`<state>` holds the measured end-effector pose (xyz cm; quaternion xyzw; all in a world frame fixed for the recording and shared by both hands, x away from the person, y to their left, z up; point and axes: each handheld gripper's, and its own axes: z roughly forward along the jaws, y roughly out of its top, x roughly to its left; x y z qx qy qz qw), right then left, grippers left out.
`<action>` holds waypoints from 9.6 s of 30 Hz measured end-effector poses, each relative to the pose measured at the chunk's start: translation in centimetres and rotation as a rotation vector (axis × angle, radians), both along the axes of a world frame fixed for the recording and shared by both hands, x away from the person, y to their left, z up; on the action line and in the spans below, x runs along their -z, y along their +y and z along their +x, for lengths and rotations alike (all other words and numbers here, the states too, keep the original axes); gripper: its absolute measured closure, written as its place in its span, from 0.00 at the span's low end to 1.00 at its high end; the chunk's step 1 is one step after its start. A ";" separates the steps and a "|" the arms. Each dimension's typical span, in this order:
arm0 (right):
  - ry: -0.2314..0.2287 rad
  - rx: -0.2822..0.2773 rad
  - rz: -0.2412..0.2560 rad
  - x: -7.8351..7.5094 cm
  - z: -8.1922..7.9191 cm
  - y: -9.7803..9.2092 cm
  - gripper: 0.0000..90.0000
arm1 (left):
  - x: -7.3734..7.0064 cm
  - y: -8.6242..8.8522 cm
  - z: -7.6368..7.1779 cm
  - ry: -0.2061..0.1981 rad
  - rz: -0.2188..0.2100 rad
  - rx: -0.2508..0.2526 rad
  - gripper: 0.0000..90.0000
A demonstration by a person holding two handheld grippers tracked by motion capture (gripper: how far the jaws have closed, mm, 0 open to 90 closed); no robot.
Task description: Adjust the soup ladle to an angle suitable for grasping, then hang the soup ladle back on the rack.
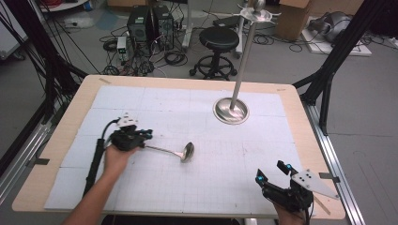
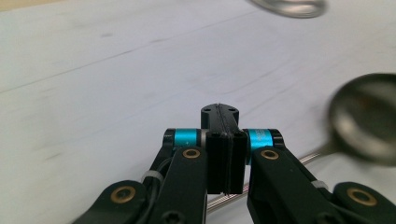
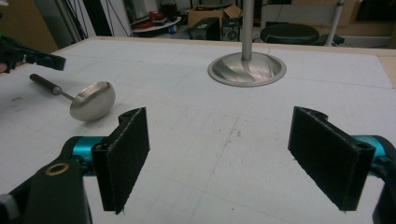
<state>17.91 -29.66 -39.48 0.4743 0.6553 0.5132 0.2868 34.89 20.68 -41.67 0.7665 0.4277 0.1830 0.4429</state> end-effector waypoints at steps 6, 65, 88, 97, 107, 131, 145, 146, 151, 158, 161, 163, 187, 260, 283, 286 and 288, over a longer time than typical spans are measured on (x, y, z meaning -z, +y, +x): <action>0.003 0.005 -0.001 0.0 -0.1 0.0 0.21 | 1.1 6.3 -0.3 0.013 0.038 -0.140 0.99; 0.017 0.027 0.013 0.1 0.0 -0.7 0.21 | 2.6 -5.3 -2.0 0.177 -0.003 0.019 1.00; 0.012 0.025 0.019 0.0 -0.1 -0.7 0.21 | 2.9 -4.7 -5.6 0.144 0.021 0.113 0.99; 0.017 0.021 0.016 0.1 0.0 -0.6 0.21 | 2.9 -5.3 -4.1 0.122 0.039 0.048 0.99; 0.021 0.018 0.012 0.2 0.2 -0.6 0.21 | 2.8 -6.3 -2.0 0.104 0.066 -0.022 0.98; 0.018 0.030 0.031 0.1 -0.1 -1.5 0.21 | 2.9 -3.9 2.9 0.077 0.019 -0.079 1.00; 0.021 0.029 0.011 0.1 -1.1 -2.7 0.21 | -1.3 -2.8 3.0 0.015 0.023 -0.020 0.99; 0.018 0.027 0.006 0.1 -1.1 -2.6 0.21 | -1.5 -2.8 3.2 0.014 0.033 -0.002 0.99; 0.011 0.029 0.009 0.0 -1.3 -2.6 0.21 | -0.1 -3.3 3.7 0.048 0.111 0.087 0.99; 0.013 0.031 0.011 0.1 -1.3 -2.8 0.21 | 1.6 -4.4 4.4 0.070 0.095 0.110 0.99; 0.012 0.030 0.008 0.0 -1.3 -2.8 0.21 | 2.1 -4.6 4.5 0.102 0.103 0.111 0.99; 0.011 0.032 0.011 0.0 -1.4 -2.9 0.21 | 2.3 -4.9 4.5 0.104 0.100 0.119 0.99; 0.018 0.040 0.016 0.1 -1.4 -2.9 0.21 | 2.8 -8.1 3.2 0.103 0.080 0.142 0.99; 0.048 -0.078 -0.034 0.7 0.2 -0.8 0.19 | 0.0 5.1 -9.9 -0.201 -0.270 0.053 0.24; 0.114 -0.159 -0.100 0.5 3.0 0.4 0.19 | 0.4 5.5 -9.8 -0.159 -0.269 0.075 0.25; 0.148 -0.194 -0.144 0.5 4.0 0.4 0.20 | 0.3 5.2 -9.9 -0.161 -0.270 0.077 0.25; 0.182 -0.217 -0.160 0.5 4.7 0.2 0.20 | 0.4 5.0 -9.9 -0.161 -0.261 0.086 0.25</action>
